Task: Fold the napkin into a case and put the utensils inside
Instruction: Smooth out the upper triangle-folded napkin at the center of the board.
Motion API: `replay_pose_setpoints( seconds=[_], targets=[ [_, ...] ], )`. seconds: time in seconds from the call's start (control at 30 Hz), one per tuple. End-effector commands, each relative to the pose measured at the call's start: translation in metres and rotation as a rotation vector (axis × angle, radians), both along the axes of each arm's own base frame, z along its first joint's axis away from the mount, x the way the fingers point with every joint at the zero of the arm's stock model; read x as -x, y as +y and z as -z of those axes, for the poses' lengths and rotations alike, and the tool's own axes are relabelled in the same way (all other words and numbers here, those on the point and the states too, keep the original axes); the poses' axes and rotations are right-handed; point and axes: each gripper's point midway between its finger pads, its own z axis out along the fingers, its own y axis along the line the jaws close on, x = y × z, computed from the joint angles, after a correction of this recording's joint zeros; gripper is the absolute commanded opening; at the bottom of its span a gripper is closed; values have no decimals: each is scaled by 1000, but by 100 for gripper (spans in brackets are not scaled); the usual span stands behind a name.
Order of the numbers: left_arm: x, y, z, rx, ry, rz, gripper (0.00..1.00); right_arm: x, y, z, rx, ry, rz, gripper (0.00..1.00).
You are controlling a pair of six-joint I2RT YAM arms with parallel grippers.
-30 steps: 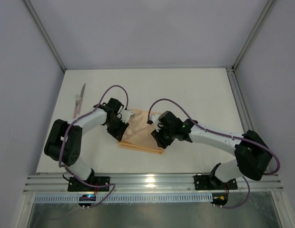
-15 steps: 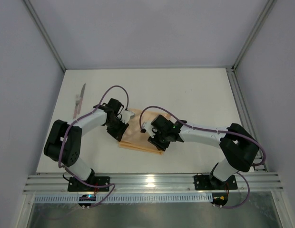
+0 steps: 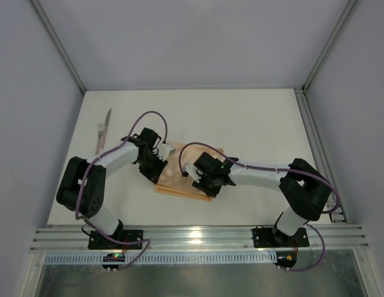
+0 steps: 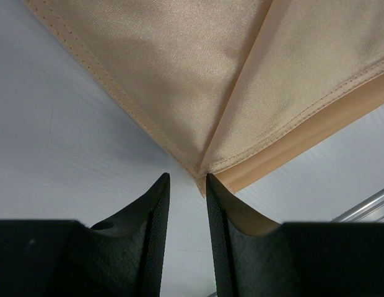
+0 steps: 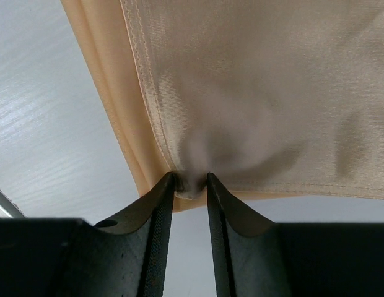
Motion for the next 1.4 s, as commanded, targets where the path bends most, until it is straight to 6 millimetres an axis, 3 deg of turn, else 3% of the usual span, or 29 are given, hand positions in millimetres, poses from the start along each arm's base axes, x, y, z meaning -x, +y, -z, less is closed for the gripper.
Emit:
replay_pose_setpoints(
  seconds=[0.0, 0.17, 0.37, 0.57, 0.77, 0.93, 1.13, 1.37],
  targets=[
    [-3, -4, -12, 28, -39, 17, 32, -3, 4, -3, 14, -13, -12, 32],
    [-2, -6, -15, 40, -41, 17, 32, -6, 3, -8, 9, -41, -9, 32],
    [0, -7, -18, 48, -39, 18, 32, -9, -1, -6, 46, -48, 10, 11],
    [5, -7, -22, 61, -27, 30, 32, -9, -3, -30, 12, -80, 11, 4],
    [8, -14, -28, 100, -9, 40, 32, -5, -3, -39, -7, -78, -2, 4],
    [19, -19, -33, 124, -19, 129, 41, 0, -3, -39, -16, -58, -14, 5],
    [14, -6, -19, 78, -149, 283, 41, 7, -4, -33, -41, -31, 21, 8],
    [19, -7, -3, 66, -132, 357, 38, 11, 1, -21, -107, 1, 146, 11]
  ],
)
